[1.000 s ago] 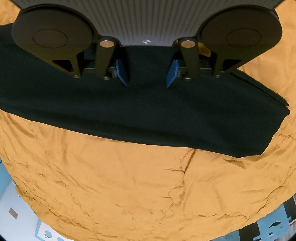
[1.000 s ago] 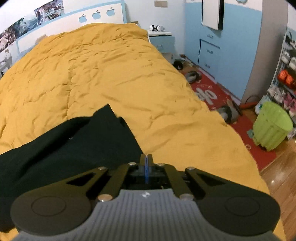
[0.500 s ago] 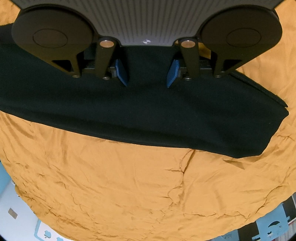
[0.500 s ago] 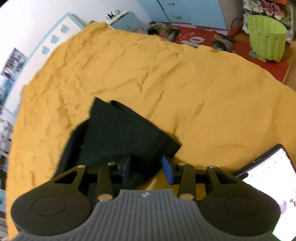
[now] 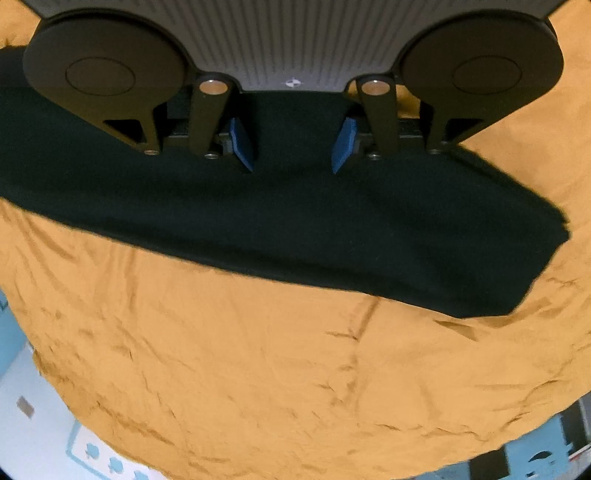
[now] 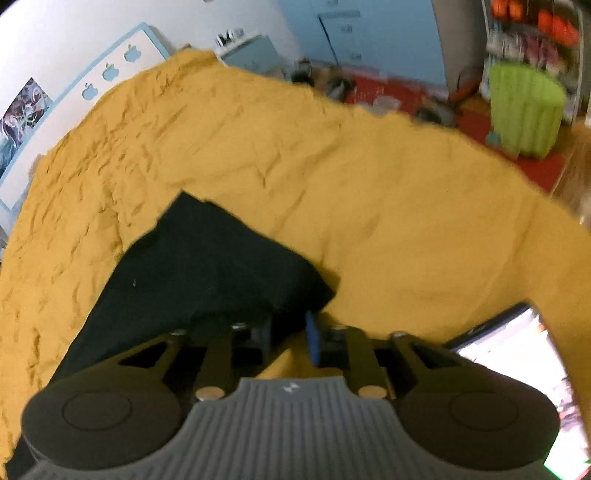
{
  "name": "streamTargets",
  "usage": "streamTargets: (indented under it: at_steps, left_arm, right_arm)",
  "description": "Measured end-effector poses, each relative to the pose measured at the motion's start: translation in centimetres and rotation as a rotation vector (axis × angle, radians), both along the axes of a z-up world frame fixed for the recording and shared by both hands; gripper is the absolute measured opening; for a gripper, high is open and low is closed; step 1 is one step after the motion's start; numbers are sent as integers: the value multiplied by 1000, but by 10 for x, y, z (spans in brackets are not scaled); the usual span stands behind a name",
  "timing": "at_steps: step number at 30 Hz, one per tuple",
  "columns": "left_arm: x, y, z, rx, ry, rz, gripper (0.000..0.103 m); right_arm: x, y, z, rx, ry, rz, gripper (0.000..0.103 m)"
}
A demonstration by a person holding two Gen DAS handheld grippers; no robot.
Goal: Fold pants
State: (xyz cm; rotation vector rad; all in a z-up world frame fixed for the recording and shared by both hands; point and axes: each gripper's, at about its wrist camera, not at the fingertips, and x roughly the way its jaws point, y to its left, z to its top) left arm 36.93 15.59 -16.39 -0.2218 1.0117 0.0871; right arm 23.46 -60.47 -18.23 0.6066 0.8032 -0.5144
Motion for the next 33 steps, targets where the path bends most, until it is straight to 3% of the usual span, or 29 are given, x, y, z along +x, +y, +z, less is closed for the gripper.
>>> streamTargets:
  at_steps: [3,5,11,15,18,21,27,28,29,30,31,33]
  left_arm:
    - [-21,26,17,-44,-65,71,58]
    - [-37,50,22,-89,-91,149,61]
    - [-84,133,11,-277,-124,401,64]
    - [-84,156,2,-373,-169,433,68]
    - [-72,168,-11,-400,-156,508,68]
    - [-64,181,-25,-480,-167,573,70]
    - [-50,188,-40,-563,-195,642,74]
    - [-48,189,-42,-578,-210,641,70]
    - [-47,189,-43,-589,-213,640,47]
    - [-44,190,-45,-600,-208,649,13]
    - [-43,194,-50,-625,-199,667,6]
    - [-47,198,-58,-688,-218,710,5]
  right_arm:
    - [-1,27,25,-188,1,30,26]
    - [3,54,36,-250,-40,108,26]
    - [45,183,33,-256,-97,496,27]
    - [79,287,23,-219,-140,713,28]
    - [97,355,16,-186,-158,829,28]
    - [107,418,10,-205,-168,945,28]
    - [111,485,-2,-211,-179,1089,28]
    - [106,495,-1,-209,-185,1107,28]
    - [105,500,-5,-213,-185,1126,28]
    - [102,507,-11,-223,-176,1140,30]
    - [103,512,-19,-239,-155,1151,33]
    - [102,513,-36,-269,-114,1163,34]
